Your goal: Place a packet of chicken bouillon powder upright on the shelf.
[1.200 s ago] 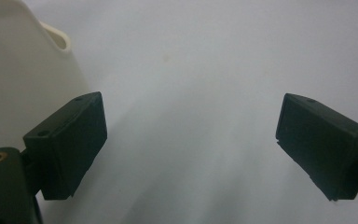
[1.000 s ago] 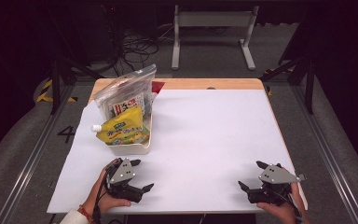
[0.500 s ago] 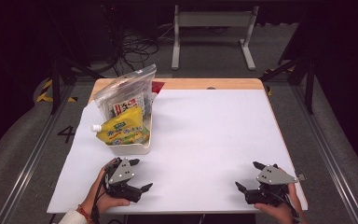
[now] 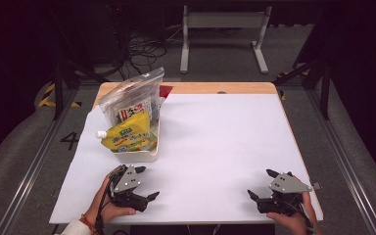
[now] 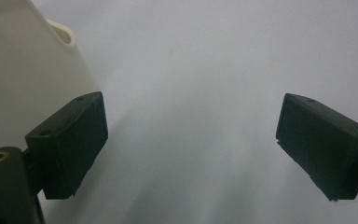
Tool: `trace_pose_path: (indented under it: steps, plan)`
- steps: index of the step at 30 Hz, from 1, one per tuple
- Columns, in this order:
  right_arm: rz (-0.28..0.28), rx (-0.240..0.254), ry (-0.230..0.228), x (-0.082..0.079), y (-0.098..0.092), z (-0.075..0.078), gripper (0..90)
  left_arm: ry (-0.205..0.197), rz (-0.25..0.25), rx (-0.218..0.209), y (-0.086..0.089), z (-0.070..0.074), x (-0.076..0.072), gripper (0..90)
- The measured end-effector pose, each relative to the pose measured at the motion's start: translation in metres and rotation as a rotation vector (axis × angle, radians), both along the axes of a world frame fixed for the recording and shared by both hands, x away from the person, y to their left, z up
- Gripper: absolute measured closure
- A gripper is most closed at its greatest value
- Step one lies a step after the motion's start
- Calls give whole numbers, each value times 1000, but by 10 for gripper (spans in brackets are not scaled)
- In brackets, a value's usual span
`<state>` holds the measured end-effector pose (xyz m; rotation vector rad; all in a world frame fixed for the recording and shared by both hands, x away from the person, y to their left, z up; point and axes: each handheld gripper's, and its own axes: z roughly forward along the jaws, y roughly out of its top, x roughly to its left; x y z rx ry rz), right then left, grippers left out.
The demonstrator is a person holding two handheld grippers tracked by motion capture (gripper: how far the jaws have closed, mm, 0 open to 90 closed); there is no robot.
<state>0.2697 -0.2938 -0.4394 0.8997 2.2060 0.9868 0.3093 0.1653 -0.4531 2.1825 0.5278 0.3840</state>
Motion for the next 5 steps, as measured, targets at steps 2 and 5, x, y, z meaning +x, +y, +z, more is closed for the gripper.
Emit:
trace_pose_path:
  steps: [2,5]
  plan:
    - [-6,-2,8,1,0,-1,95,-5,0,8,0,0,0,100]
    - [-10,-6,23,3,0,-4,95,-3,2,12,0,-1,2,102]
